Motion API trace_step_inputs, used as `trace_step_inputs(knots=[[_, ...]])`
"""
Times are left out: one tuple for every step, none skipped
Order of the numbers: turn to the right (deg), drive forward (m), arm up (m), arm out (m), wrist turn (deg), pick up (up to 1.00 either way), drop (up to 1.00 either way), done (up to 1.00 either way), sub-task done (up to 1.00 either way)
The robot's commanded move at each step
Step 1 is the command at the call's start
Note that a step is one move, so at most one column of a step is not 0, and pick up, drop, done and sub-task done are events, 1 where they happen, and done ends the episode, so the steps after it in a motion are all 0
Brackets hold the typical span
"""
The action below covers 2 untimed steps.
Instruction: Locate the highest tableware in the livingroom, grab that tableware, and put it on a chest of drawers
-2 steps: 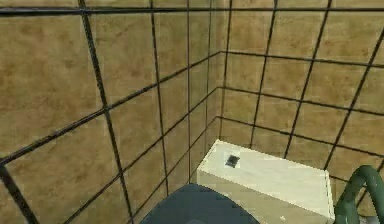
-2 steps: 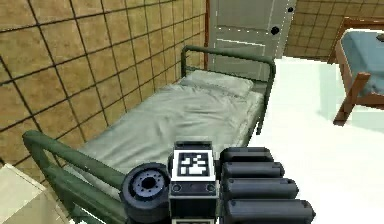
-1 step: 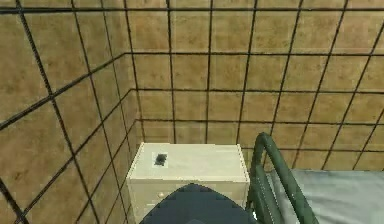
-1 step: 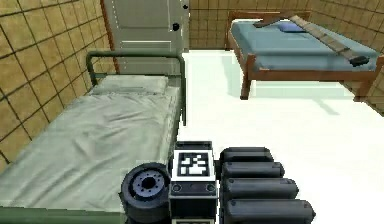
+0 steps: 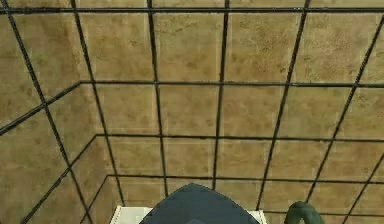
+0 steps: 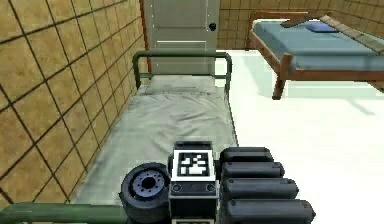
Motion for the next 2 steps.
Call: trace_step_inputs(knots=[[45.0, 0.00, 0.00, 0.00, 0.0, 0.00, 0.00, 0.00, 0.00], [45.0, 0.00, 0.00, 0.00, 0.0, 0.00, 0.00, 0.00, 0.00]])
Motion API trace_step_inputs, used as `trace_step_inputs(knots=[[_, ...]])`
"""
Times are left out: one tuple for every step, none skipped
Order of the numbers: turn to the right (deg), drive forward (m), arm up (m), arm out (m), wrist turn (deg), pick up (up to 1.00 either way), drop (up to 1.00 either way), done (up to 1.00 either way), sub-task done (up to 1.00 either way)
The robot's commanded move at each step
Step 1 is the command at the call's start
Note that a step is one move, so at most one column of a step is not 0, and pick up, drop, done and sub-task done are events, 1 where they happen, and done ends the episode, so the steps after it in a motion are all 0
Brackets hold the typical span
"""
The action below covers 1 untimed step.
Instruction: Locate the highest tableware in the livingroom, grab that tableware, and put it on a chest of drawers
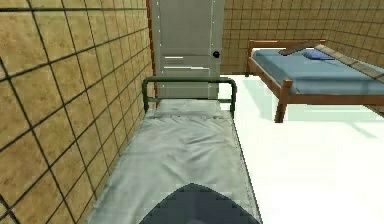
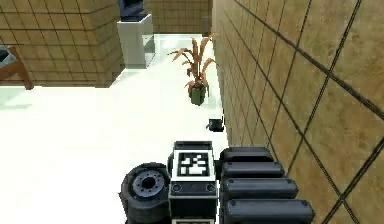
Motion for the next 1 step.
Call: trace_step_inputs(knots=[[9.0, 0.00, 0.00, 0.00, 0.0, 0.00, 0.00, 0.00, 0.00]])
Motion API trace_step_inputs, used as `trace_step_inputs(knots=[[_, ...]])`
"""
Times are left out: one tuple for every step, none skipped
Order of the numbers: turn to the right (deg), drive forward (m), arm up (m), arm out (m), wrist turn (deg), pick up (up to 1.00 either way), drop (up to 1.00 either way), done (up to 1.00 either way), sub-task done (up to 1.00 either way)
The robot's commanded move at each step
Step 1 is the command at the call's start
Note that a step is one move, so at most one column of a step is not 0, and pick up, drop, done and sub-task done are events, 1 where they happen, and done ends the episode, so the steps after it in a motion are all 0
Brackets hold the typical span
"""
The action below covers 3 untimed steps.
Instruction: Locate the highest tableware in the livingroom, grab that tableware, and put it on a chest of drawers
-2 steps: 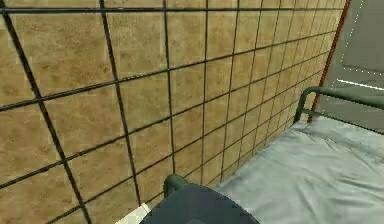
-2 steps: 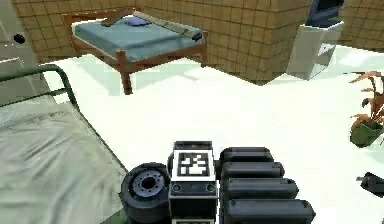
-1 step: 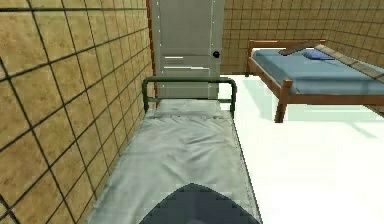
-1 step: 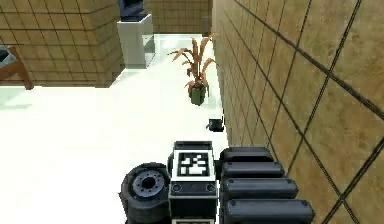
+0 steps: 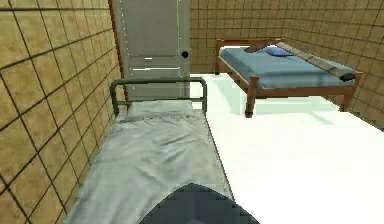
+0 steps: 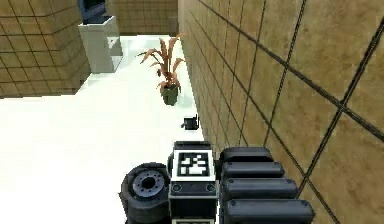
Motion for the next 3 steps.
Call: trace_step_inputs(knots=[[-45.0, 0.00, 0.00, 0.00, 0.0, 0.00, 0.00, 0.00, 0.00], [-45.0, 0.00, 0.00, 0.00, 0.0, 0.00, 0.00, 0.00, 0.00], [-15.0, 0.00, 0.00, 0.00, 0.0, 0.00, 0.00, 0.00, 0.00]])
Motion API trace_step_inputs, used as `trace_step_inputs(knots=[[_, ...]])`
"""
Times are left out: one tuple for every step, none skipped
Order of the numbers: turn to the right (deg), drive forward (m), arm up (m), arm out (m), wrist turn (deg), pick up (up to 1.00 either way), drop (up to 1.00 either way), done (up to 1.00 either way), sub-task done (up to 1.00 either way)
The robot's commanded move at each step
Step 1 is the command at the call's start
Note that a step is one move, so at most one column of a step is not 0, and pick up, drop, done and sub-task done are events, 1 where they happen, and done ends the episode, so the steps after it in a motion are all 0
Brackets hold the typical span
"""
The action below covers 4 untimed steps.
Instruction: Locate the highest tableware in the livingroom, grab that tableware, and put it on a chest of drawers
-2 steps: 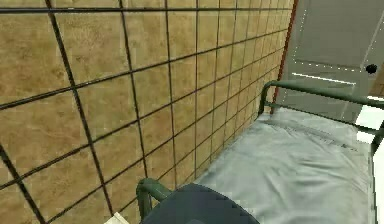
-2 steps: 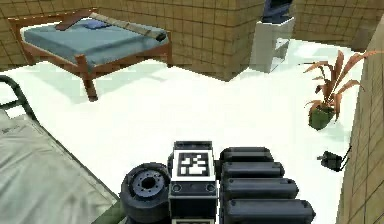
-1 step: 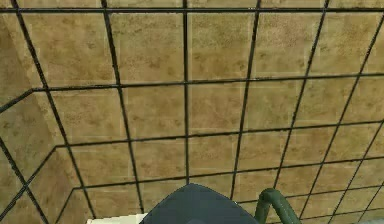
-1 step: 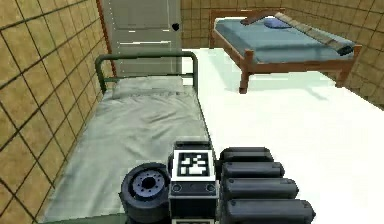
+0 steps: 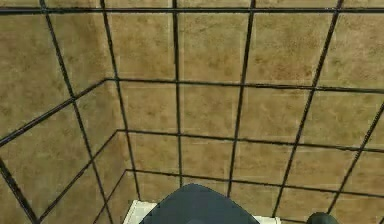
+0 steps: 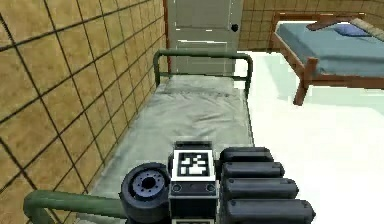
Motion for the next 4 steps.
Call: trace_step_inputs(knots=[[45.0, 0.00, 0.00, 0.00, 0.0, 0.00, 0.00, 0.00, 0.00], [45.0, 0.00, 0.00, 0.00, 0.0, 0.00, 0.00, 0.00, 0.00], [21.0, 0.00, 0.00, 0.00, 0.0, 0.00, 0.00, 0.00, 0.00], [-45.0, 0.00, 0.00, 0.00, 0.0, 0.00, 0.00, 0.00, 0.00]])
